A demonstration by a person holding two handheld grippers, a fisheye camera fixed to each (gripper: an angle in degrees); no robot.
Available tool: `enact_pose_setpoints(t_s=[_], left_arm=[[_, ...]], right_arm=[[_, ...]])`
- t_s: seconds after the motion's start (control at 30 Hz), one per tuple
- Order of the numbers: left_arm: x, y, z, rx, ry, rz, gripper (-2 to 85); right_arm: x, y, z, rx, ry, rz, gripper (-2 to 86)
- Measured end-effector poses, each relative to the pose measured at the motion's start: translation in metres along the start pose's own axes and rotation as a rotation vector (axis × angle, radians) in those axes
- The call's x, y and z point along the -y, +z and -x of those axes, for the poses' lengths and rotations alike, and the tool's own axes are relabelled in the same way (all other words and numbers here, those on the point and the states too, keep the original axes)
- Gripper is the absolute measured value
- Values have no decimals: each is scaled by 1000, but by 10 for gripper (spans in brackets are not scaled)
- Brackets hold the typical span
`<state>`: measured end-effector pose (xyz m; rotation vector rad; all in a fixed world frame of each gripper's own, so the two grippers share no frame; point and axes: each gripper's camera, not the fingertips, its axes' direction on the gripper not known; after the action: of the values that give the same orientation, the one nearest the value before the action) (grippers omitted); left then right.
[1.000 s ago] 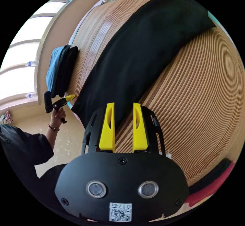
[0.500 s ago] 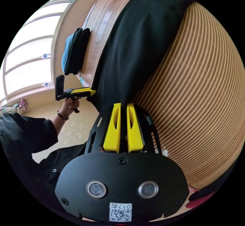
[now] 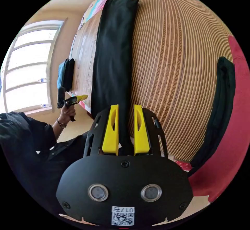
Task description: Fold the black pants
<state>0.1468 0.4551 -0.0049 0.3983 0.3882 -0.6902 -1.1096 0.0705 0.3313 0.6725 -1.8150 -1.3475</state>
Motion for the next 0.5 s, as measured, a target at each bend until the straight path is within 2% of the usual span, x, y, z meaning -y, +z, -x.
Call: enact_pose_setpoints(t_s=[0.07, 0.2, 0.33, 0.5], left_arm=[[44, -4, 5, 51, 11, -46, 135], [91, 3, 9, 50, 40, -16, 145], [87, 13, 7, 115, 63, -14, 136], [53, 25, 25, 65, 7, 10, 133]], right_arm=[[40, -11, -14, 127, 4, -85, 107], [133, -13, -35, 408, 35, -185, 126], [181, -7, -17, 385, 15, -120, 124], [161, -8, -5, 463, 29, -32, 118]])
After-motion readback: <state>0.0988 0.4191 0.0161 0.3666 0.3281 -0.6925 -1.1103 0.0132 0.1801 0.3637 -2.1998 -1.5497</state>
